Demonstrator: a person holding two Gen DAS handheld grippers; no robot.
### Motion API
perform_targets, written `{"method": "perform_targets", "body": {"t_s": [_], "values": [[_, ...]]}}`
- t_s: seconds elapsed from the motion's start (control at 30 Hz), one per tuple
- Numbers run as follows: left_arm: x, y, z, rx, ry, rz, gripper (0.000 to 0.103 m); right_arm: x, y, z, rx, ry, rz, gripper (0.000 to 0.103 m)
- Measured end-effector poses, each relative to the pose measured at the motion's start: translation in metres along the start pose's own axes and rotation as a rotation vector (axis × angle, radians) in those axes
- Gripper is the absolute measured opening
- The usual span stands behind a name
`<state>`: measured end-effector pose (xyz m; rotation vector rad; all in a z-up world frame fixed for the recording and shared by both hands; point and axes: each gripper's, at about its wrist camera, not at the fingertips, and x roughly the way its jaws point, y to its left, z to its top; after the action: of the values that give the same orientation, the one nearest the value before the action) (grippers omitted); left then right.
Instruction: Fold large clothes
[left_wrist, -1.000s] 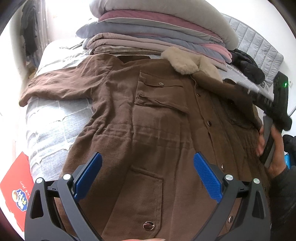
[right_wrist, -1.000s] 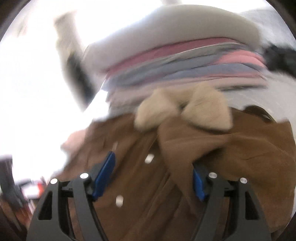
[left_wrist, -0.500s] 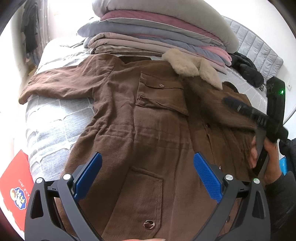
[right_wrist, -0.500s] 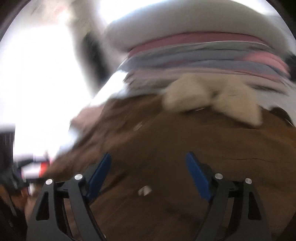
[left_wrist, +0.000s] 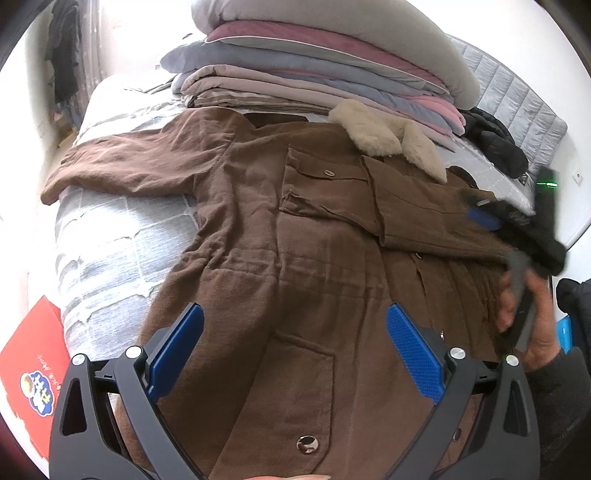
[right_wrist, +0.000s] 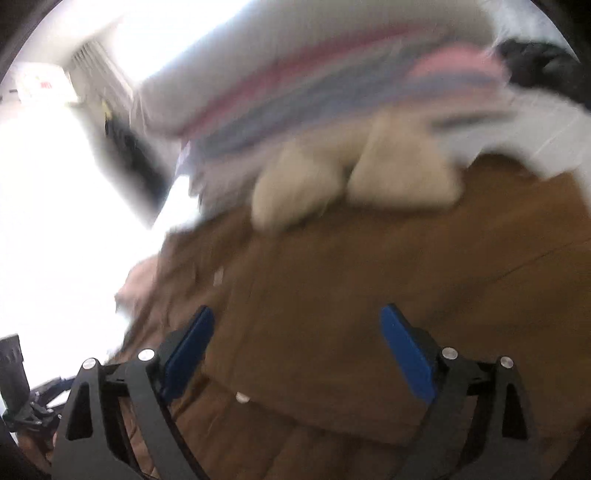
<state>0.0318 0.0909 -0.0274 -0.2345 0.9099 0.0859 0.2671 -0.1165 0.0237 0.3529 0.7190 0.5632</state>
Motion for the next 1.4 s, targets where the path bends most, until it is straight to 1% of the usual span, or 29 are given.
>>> {"method": "perform_targets", "body": {"t_s": [0.03, 0.07, 0.1, 0.13, 0.17, 0.2, 0.23, 0.27, 0.33, 0.4, 0.47, 0.5, 0.53, 0.57, 0.6, 0.67, 0.7, 0.77, 0.93, 1.03, 1.27, 1.33, 1.4], "values": [[0.0, 0.001, 0.0, -0.003, -0.001, 0.002, 0.095, -0.018, -0.014, 0.004, 0.04, -0.06, -0.042, 0.089], [0.0, 0.001, 0.0, -0.006, 0.0, 0.003, 0.095, -0.022, -0.027, 0.008, 0.08, -0.082, -0.084, 0.092], [0.0, 0.002, 0.001, -0.005, 0.0, 0.003, 0.095, -0.023, -0.042, 0.007, 0.128, -0.074, -0.145, 0.097], [0.0, 0.002, 0.0, -0.002, -0.001, 0.005, 0.095, -0.013, -0.071, 0.002, 0.214, 0.013, -0.219, 0.097], [0.0, 0.002, 0.0, 0.005, -0.003, 0.015, 0.095, -0.003, -0.088, -0.005, 0.28, 0.088, -0.209, 0.096], [0.001, 0.002, 0.0, 0.011, -0.002, 0.022, 0.095, -0.002, -0.098, -0.012, 0.318, 0.085, -0.173, 0.095], [0.002, 0.002, 0.0, 0.017, 0.0, 0.027, 0.095, -0.013, -0.093, -0.016, 0.313, 0.032, -0.18, 0.095], [0.002, 0.004, 0.0, 0.021, 0.0, 0.034, 0.095, -0.021, -0.082, -0.016, 0.29, 0.017, -0.209, 0.095], [0.002, 0.007, 0.001, 0.024, -0.01, 0.057, 0.095, -0.026, -0.053, -0.012, 0.22, 0.005, -0.18, 0.095], [0.0, 0.013, 0.004, 0.023, -0.026, 0.09, 0.095, -0.03, -0.016, -0.017, 0.161, -0.002, -0.157, 0.095], [-0.003, 0.021, 0.008, 0.014, -0.04, 0.115, 0.095, -0.021, 0.025, -0.031, 0.104, 0.044, -0.094, 0.095], [-0.005, 0.027, 0.01, 0.007, -0.053, 0.139, 0.095, -0.017, 0.041, -0.04, 0.085, 0.065, -0.072, 0.095], [-0.007, 0.032, 0.013, 0.003, -0.067, 0.169, 0.095, -0.014, 0.049, -0.046, 0.073, 0.08, -0.052, 0.095], [-0.011, 0.04, 0.015, 0.0, -0.09, 0.217, 0.095, -0.01, 0.063, -0.055, 0.062, 0.102, -0.021, 0.095], [-0.013, 0.044, 0.016, -0.001, -0.101, 0.244, 0.095, -0.008, 0.07, -0.063, 0.056, 0.117, -0.004, 0.095], [-0.018, 0.058, 0.018, -0.013, -0.124, 0.298, 0.095, -0.004, 0.091, -0.079, 0.036, 0.131, 0.015, 0.095], [-0.019, 0.062, 0.018, -0.017, -0.13, 0.31, 0.095, -0.003, 0.099, -0.084, 0.026, 0.133, 0.015, 0.095], [-0.023, 0.07, 0.018, -0.023, -0.141, 0.332, 0.095, 0.005, 0.108, -0.096, 0.013, 0.141, 0.004, 0.095], [-0.032, 0.079, 0.017, -0.015, -0.16, 0.341, 0.095, 0.025, 0.102, -0.107, 0.009, 0.183, -0.038, 0.095], [-0.035, 0.082, 0.016, -0.018, -0.17, 0.343, 0.095, 0.024, 0.096, -0.11, 0.009, 0.18, -0.033, 0.096], [-0.035, 0.088, 0.017, -0.022, -0.163, 0.31, 0.095, 0.021, 0.09, -0.113, 0.029, 0.172, -0.011, 0.096], [-0.036, 0.086, 0.017, 0.001, -0.183, 0.331, 0.095, 0.02, 0.088, -0.113, 0.041, 0.169, 0.001, 0.096], [-0.042, 0.083, 0.02, 0.028, -0.229, 0.299, 0.095, 0.02, 0.087, -0.113, 0.044, 0.169, 0.005, 0.096]]}}
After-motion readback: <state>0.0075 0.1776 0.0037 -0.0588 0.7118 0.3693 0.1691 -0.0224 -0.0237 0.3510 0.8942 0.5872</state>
